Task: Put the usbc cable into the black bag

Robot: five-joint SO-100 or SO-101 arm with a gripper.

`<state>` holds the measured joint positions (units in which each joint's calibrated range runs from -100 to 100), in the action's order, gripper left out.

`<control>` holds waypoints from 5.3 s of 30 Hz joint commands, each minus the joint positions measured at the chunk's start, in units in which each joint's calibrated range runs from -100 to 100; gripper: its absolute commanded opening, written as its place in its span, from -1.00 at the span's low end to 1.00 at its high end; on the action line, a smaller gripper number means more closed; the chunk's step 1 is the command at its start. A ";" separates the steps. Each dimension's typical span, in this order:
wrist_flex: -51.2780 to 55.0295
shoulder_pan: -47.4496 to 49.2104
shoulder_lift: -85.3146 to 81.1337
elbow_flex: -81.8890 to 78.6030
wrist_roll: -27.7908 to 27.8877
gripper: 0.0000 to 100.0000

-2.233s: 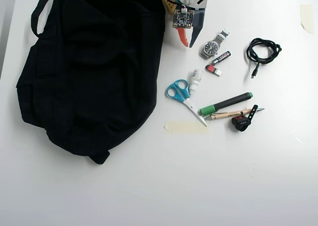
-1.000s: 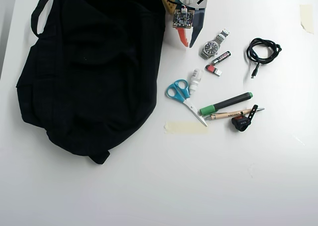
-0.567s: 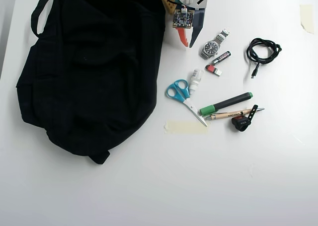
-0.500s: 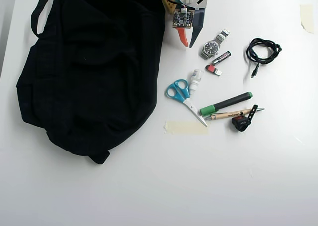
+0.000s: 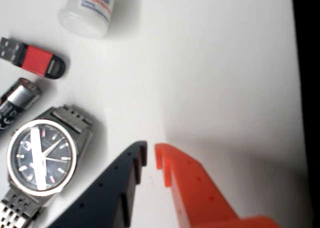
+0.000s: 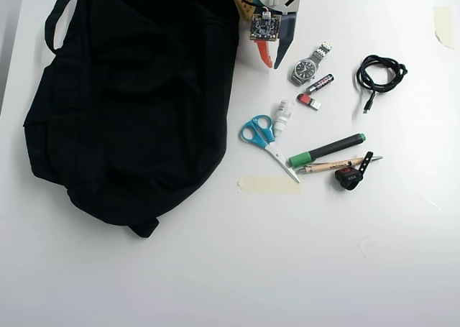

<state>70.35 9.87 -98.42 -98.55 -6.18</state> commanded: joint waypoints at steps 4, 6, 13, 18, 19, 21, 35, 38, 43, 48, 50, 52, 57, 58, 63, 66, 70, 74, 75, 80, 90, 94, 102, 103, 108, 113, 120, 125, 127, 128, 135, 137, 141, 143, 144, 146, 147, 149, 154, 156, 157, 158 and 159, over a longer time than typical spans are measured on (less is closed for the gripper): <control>0.28 -0.15 -1.09 -0.73 0.20 -0.96; 0.28 -0.15 -1.09 -0.73 0.20 -0.96; 0.28 -0.15 -1.09 -0.73 0.20 -0.96; 0.28 -0.15 -1.09 -0.73 0.20 -0.96; 0.28 -0.15 -1.09 -0.73 0.20 -0.96; 0.28 -0.15 -1.09 -0.73 0.20 -0.96; 0.28 -0.15 -1.09 -0.73 0.20 -0.96; 0.28 -0.15 -1.09 -0.73 0.20 -0.96; 0.28 -0.15 -1.09 -0.73 0.20 -0.96; 0.28 -0.15 -1.09 -0.73 0.20 -0.96; 0.28 -0.15 -1.09 -0.73 0.20 -0.96; 0.28 -0.15 -1.09 -0.73 0.20 -0.96; 0.28 -0.15 -1.09 -0.73 0.20 -0.96; 0.28 -0.15 -1.09 -0.73 0.20 -0.96; 0.28 -0.15 -1.09 -0.73 0.20 -0.96; 0.28 -0.15 -1.09 -0.73 0.20 -0.96; 0.28 -0.15 -1.09 -0.73 0.20 -0.96; 0.28 -0.15 -1.09 -0.73 0.20 -0.96; 0.28 -0.15 -1.09 -0.73 0.20 -0.96; 0.28 -0.15 -1.09 -0.73 0.20 -0.95; -16.34 0.52 -1.17 5.83 0.04 -0.95; -24.18 2.99 -1.17 8.61 0.10 -0.95; -35.12 11.30 -1.17 8.43 0.15 -0.95; -35.12 11.30 -1.17 8.52 0.20 -0.95; -34.69 15.41 -1.09 8.88 0.31 -0.95; -32.10 19.22 -0.92 10.32 1.20 -0.95; -20.39 21.47 4.81 21.01 1.98 -0.94; -12.46 23.34 28.46 40.87 1.98 -0.94; -9.79 24.09 37.34 48.32 1.98 -0.94; -8.42 24.53 41.73 51.83 1.98 -0.94; -6.35 27.97 61.90 65.31 2.82 -0.94; -7.12 29.55 64.81 66.47 3.98 -0.94; -10.40 32.39 69.12 66.83 3.77 -0.94; -12.38 33.14 71.11 66.83 3.66 -0.94; -13.33 33.51 72.11 66.83 3.61 -0.94; -15.39 34.03 74.02 66.83 3.61 -0.94; -16.51 34.26 74.93 66.83 3.61 -0.94; -18.41 34.48 76.76 66.83 3.61 -0.94; -22.97 35.60 81.32 66.83 3.61 -0.94; -24.26 36.05 83.15 66.83 3.61 -0.94; -24.78 36.28 84.06 66.83 3.61 -0.94; -25.38 36.58 84.81 66.83 3.61 -0.94; -25.90 36.73 85.47 66.83 3.61 -0.94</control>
<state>46.66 45.83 -14.10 -34.47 -2.56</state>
